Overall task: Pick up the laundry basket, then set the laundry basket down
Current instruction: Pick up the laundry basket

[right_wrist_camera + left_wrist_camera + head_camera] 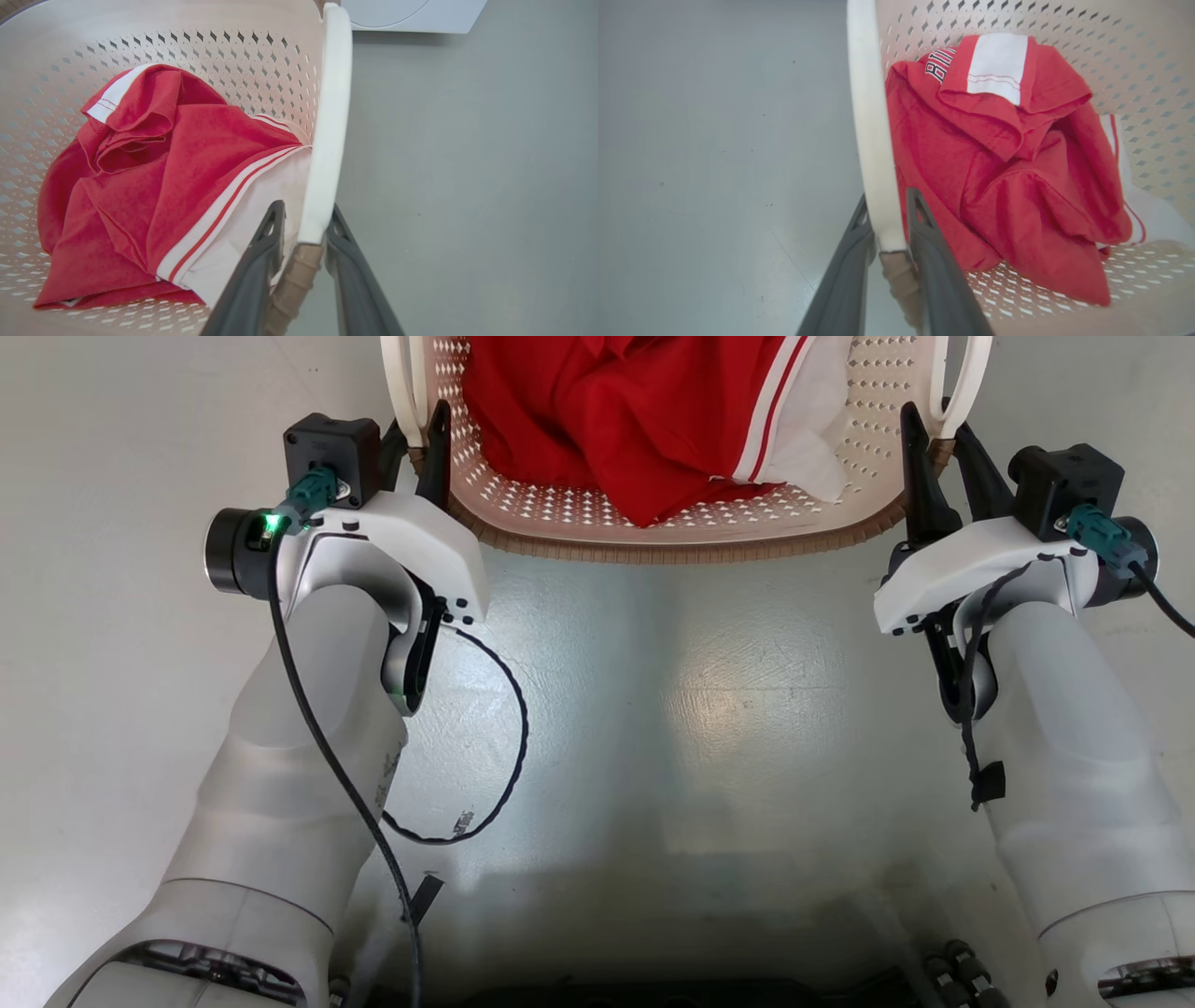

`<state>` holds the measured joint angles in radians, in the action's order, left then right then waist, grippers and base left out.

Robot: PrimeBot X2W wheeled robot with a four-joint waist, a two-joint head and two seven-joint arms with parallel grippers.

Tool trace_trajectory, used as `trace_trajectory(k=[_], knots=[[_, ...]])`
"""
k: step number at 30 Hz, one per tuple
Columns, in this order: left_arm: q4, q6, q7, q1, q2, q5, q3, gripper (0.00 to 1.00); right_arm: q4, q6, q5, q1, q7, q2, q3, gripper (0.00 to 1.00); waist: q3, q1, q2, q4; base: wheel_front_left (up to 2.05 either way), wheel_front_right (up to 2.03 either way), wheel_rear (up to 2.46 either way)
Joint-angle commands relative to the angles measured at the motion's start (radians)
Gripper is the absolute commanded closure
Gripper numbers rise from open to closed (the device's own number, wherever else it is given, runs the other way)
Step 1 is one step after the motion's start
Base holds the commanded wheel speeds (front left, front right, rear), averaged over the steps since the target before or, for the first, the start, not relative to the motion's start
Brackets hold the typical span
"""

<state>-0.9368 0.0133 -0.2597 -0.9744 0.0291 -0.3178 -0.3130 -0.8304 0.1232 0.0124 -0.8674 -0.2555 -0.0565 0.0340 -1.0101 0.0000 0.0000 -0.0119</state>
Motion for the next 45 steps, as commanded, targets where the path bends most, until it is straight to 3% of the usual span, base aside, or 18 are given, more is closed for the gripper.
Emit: trace_trajectory(k=[1,10,17,27,31,45], knots=[[0.007,-0.003,-0.002,0.011,0.021,-0.002,-0.001,1.00,0.002,0.008,-0.001,0.032,-0.006,0.006,-0.025,1.00,0.005,0.0000,0.0000,0.001,0.00,0.00,0.00],[-0.014,0.004,-0.002,0.060,0.021,-0.030,-0.027,1.00,-0.007,0.008,0.036,0.086,-0.006,0.006,-0.072,1.00,0.070,0.0000,0.0000,0.000,0.00,0.00,0.00],[-0.096,0.004,-0.002,0.116,0.021,-0.065,-0.084,1.00,-0.087,0.008,0.088,0.119,-0.006,0.006,-0.146,1.00,0.169,0.0000,0.0000,0.003,0.00,0.00,0.00],[-0.252,-0.014,0.001,0.170,0.021,-0.140,-0.167,1.00,-0.251,0.008,0.177,0.137,-0.006,0.006,-0.276,1.00,0.383,0.0000,0.0000,0.011,0.00,0.00,0.00],[-0.289,-0.030,0.024,0.235,0.021,-0.190,-0.199,1.00,-0.283,0.008,0.259,0.188,0.019,0.006,-0.375,1.00,0.518,0.0000,0.0000,0.034,0.00,0.00,0.00],[-0.335,-0.028,0.037,0.429,0.021,-0.274,-0.238,1.00,-0.246,0.008,0.407,0.359,0.128,0.006,-0.575,1.00,0.812,0.0000,0.0000,0.148,0.00,0.00,0.00]])
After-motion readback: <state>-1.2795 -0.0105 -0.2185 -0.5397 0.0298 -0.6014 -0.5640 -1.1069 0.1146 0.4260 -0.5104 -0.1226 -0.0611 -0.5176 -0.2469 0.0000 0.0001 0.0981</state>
